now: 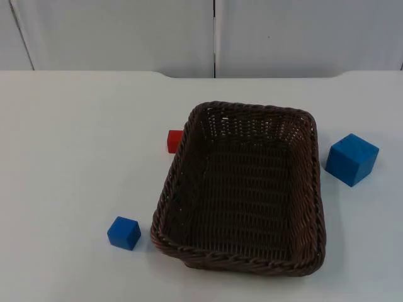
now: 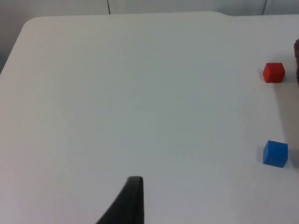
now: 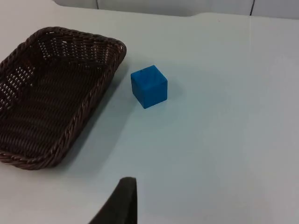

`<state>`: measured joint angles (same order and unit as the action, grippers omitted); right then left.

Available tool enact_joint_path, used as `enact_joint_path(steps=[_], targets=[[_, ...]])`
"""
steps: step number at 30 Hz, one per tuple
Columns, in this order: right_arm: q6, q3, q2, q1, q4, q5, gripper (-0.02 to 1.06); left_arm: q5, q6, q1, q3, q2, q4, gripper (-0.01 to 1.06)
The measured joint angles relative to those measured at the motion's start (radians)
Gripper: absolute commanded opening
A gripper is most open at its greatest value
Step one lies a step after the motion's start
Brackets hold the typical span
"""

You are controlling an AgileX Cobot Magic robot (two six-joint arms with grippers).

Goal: Pick up the basket with the left hand and place the largest block into the basket with the right hand.

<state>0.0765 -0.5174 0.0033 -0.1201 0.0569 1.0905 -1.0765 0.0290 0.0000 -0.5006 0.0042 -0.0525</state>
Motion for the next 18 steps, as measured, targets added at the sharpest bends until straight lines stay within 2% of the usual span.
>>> enact_joint_path(steps=[18], targets=[[0.003,0.0,0.0,0.0,0.002,0.0,1.05,0.0,0.0,0.0,0.0,0.0,0.0,1.05]])
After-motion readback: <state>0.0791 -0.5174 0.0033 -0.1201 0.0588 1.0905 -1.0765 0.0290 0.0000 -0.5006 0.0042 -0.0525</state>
